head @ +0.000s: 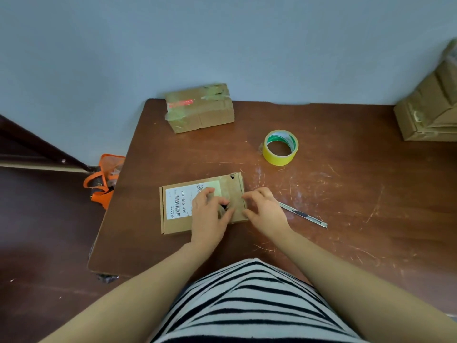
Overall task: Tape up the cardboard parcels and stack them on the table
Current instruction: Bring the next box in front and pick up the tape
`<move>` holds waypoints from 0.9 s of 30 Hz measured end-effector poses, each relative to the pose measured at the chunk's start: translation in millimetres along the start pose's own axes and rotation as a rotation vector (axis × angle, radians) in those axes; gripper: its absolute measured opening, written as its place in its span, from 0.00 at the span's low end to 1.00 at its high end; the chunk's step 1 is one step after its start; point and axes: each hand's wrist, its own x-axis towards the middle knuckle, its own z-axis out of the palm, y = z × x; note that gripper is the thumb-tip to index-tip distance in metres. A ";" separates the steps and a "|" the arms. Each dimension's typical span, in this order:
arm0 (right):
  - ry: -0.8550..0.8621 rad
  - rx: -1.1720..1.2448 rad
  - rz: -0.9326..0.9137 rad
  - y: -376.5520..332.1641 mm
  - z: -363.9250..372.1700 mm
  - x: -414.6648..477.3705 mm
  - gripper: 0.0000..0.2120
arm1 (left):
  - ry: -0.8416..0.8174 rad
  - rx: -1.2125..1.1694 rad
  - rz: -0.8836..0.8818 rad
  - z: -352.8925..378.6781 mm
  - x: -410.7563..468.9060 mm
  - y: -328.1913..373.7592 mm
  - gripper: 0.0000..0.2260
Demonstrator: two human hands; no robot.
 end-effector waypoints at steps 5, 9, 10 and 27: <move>0.010 -0.041 -0.075 -6.2 1.0 5.6 0.15 | -0.041 -0.002 0.076 -5.5 2.2 -6.1 0.06; -0.013 -0.037 -0.097 -12.8 1.7 12.8 0.13 | -0.032 -0.060 0.052 -8.1 4.6 -8.2 0.06; -0.018 -0.043 -0.089 -13.5 2.0 14.4 0.12 | -0.025 -0.061 0.046 -8.2 4.9 -8.6 0.06; -0.019 -0.045 0.007 -19.3 8.1 19.5 0.04 | 0.045 -0.064 -0.026 -6.2 9.7 -10.6 0.11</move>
